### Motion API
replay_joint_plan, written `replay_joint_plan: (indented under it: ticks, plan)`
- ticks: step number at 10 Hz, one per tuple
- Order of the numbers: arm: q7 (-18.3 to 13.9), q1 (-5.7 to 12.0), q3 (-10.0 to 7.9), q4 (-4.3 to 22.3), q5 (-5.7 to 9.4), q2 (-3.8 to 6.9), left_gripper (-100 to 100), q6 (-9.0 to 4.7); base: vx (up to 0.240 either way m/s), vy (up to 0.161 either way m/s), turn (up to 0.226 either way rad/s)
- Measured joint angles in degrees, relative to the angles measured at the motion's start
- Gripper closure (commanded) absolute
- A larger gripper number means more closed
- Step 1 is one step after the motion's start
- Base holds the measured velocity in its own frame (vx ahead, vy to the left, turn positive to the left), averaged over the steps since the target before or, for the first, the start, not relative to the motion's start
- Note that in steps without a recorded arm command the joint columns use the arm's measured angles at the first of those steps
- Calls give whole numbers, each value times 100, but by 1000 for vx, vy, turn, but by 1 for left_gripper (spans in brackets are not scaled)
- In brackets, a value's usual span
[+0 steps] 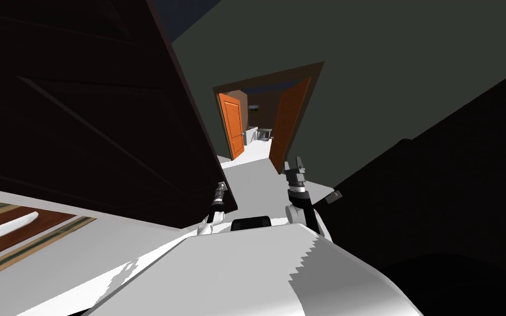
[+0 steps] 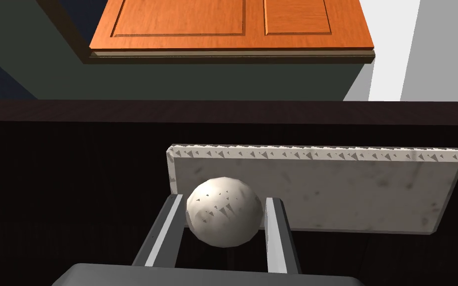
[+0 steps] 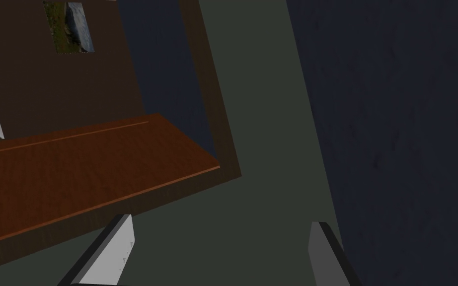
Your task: Push the door open
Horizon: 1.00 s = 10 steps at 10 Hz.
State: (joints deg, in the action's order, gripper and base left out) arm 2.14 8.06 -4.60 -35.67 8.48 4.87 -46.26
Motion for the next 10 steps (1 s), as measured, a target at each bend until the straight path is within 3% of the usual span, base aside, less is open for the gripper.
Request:
replay_joint_plan:
  ticks: [1, 3, 5, 7, 10]
  plan:
    - [-1, 49, -59, 132, 41, 16, 100, -41, 169, -59, 50]
    - [67, 8, -180, -23, 110, 14, 100, 95, 170, -73, 66]
    - [87, 52, -295, 82, 178, 45, 100, 25, 166, -64, 57]
    - [145, 12, -406, -12, 240, 33, 100, 102, 138, -44, 45]
    - [179, 0, -509, 41, 305, 49, 100, 95, 190, -24, 50]
